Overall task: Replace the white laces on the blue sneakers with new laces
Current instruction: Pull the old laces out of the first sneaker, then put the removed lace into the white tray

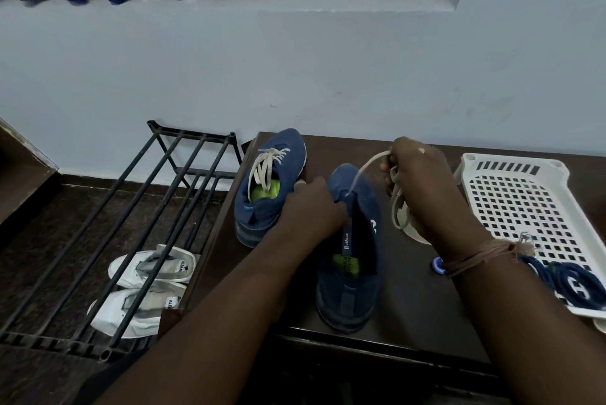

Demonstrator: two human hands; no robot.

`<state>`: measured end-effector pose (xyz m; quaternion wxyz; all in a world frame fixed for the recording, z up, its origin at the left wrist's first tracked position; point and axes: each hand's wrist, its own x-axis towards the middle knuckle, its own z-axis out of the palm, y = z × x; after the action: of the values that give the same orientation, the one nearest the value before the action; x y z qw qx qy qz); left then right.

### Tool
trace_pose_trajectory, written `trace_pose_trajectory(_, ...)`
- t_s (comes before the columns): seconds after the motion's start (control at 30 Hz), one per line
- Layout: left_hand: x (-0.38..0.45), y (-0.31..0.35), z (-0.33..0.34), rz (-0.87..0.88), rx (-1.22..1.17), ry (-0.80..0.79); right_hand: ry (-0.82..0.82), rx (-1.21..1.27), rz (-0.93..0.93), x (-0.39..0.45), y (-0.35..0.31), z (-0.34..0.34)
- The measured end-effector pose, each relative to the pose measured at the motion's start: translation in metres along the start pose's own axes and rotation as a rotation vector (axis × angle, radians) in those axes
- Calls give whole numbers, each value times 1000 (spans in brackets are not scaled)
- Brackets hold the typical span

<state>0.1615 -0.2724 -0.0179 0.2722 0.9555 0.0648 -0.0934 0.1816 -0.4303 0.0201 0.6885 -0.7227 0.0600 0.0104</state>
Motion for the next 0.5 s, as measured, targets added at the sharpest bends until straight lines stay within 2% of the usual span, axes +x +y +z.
trace_pose_trajectory(0.07,-6,9,-18,141,-173,39,-52,-75,-17,-1,0,-2)
trace_pose_trajectory(0.17,-14,15,-32,286,-405,-18,-133,-129,-86,-3,-1,-5)
trace_pose_trajectory(0.3,-11,11,-32,262,-431,51,-140,-171,-159,1,3,-9)
trace_pose_trajectory(0.5,-3,9,-38,96,-758,-6,-126,-459,-264,6,12,-11)
